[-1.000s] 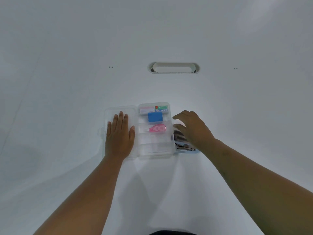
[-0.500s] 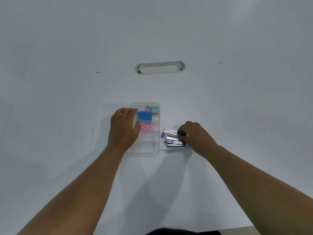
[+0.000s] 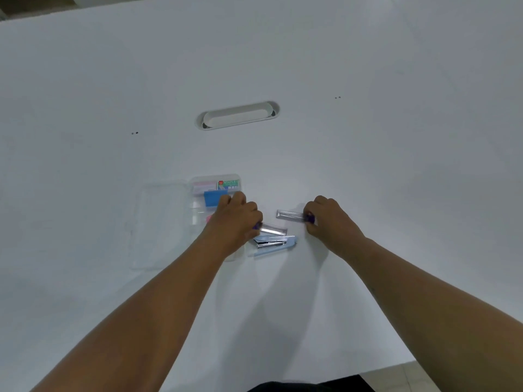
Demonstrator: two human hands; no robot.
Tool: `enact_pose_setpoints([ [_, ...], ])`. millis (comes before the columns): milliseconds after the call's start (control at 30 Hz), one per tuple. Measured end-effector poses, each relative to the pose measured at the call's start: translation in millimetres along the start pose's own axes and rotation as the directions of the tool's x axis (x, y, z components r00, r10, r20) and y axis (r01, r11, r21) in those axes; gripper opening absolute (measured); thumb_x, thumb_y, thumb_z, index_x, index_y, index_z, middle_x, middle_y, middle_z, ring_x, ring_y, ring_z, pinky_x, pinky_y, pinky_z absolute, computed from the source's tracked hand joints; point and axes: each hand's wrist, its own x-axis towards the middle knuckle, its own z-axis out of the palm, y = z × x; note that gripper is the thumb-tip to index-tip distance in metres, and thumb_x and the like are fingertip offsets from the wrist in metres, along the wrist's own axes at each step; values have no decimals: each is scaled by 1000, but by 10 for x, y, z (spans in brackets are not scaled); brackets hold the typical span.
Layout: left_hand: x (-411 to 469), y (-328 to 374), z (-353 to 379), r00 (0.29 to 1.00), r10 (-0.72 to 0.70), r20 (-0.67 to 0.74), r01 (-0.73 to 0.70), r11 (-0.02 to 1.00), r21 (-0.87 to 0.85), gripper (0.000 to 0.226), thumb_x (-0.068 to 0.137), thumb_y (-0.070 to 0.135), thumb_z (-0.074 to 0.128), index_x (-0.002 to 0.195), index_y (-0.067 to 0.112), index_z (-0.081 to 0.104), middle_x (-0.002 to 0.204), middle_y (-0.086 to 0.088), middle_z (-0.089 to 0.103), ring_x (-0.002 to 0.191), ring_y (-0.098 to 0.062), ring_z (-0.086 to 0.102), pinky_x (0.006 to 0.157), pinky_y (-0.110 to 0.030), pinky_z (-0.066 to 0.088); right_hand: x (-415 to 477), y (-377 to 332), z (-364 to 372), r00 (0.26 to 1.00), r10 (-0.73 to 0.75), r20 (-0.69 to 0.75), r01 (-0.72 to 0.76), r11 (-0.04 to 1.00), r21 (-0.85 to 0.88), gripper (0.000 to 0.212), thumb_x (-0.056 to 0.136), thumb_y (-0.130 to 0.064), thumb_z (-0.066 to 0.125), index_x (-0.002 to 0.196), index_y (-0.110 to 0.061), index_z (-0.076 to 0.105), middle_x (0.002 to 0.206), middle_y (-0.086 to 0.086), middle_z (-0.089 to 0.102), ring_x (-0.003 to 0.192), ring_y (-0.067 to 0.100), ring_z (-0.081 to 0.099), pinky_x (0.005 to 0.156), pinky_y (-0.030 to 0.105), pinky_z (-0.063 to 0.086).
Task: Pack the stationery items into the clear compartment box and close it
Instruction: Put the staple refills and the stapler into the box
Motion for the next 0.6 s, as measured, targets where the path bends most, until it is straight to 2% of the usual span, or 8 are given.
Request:
enact_pose_setpoints([
  [133,100,52,-22,1000,16,14,-16,1000,13,18,89,36,55,100,26,65,102,9,65,106,-21,40,85,-40,28,-49,167,-69,999,30,-27,-31,999,-33,3,79,-4,57,82,-6,58,86,9,56,78,26,48,65,43,50],
  [267,141,89,-68,999,-28,16,29,994,-106,16,87,33,59,99,24,66,101,8,66,107,-20,40,86,-39,27,-82,243,-131,999,41,5,-40,995,-91,3,79,-8,57,78,-6,55,83,8,55,78,25,51,62,40,49],
  [367,105,61,-153,995,-98,-14,93,975,-200,19,87,31,61,101,21,67,102,6,65,108,-20,41,91,-40,29,-80,257,-188,1000,30,6,-29,994,-109,5,79,-9,58,77,-6,54,82,9,55,76,26,52,60,39,47],
  [433,28,-15,-208,989,-134,-56,118,965,-233,18,85,30,63,98,20,67,99,6,66,107,-21,41,89,-40,31,-26,202,-227,1000,8,-6,-9,994,-112,5,79,-9,59,77,-6,55,81,8,55,76,25,52,60,39,48],
  [600,-248,-256,-319,973,-190,-129,160,964,-215,17,81,29,66,93,18,68,95,3,65,102,-23,43,83,-37,35,189,-137,-235,998,-61,10,61,996,-59,4,77,-11,60,79,-9,57,84,5,55,78,22,51,63,37,48],
])
